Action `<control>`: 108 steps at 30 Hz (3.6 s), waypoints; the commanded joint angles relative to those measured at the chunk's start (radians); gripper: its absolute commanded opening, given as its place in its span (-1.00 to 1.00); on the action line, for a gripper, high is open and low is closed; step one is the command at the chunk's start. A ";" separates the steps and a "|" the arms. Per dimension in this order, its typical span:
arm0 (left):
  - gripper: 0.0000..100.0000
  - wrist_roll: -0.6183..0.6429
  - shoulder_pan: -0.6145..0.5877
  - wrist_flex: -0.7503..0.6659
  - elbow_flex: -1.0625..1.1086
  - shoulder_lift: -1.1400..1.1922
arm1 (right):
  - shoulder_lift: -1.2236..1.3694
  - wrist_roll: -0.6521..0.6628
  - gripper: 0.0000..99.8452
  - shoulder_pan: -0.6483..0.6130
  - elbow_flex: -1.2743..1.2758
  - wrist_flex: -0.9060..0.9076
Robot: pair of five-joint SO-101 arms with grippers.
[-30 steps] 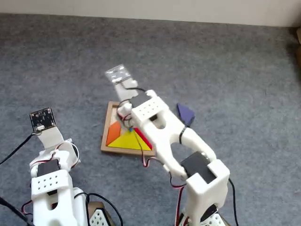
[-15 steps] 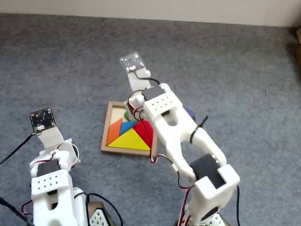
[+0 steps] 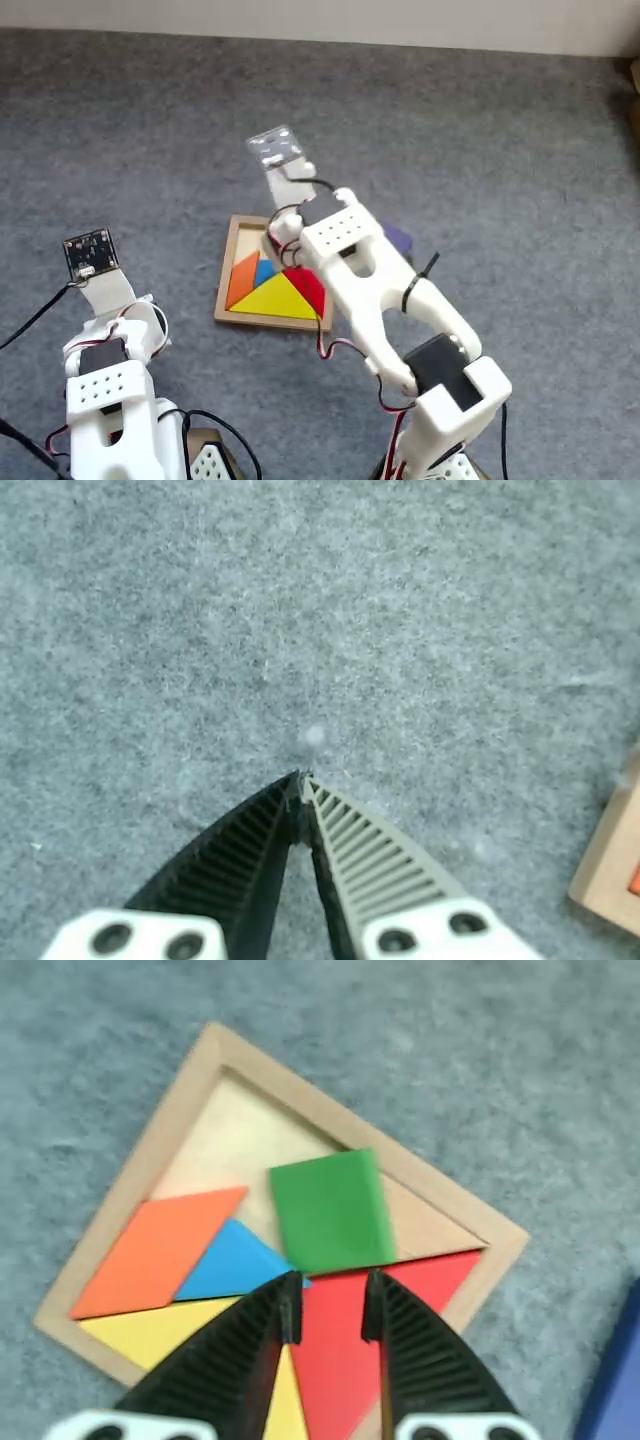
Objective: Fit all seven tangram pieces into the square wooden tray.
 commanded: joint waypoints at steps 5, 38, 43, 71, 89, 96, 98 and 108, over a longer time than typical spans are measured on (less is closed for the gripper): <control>-0.99 -0.011 0.021 -0.015 -0.030 -0.015 | -0.036 0.094 -0.78 -0.024 -0.008 -0.013; -0.99 -0.011 0.021 -0.015 -0.030 -0.015 | -0.053 0.158 -0.78 -0.001 -0.056 -0.036; -0.99 -0.011 0.021 -0.015 -0.030 -0.015 | -0.053 0.158 -0.78 0.008 -0.033 -0.096; -0.99 -0.011 0.022 -0.015 -0.030 -0.015 | 0.374 0.157 -0.77 -0.076 -0.403 0.139; -0.99 -0.011 0.022 -0.015 -0.030 -0.015 | 0.295 0.080 -0.78 -0.067 -0.545 0.317; -0.99 -0.011 0.022 -0.015 -0.030 -0.015 | 0.288 0.078 -0.78 -0.093 -0.552 0.341; -0.99 -0.011 0.022 -0.015 -0.030 -0.015 | 0.288 0.078 -0.78 -0.087 -0.553 0.389; -0.99 -0.011 0.022 -0.015 -0.030 -0.015 | 0.128 0.083 -0.78 -0.045 -0.553 0.444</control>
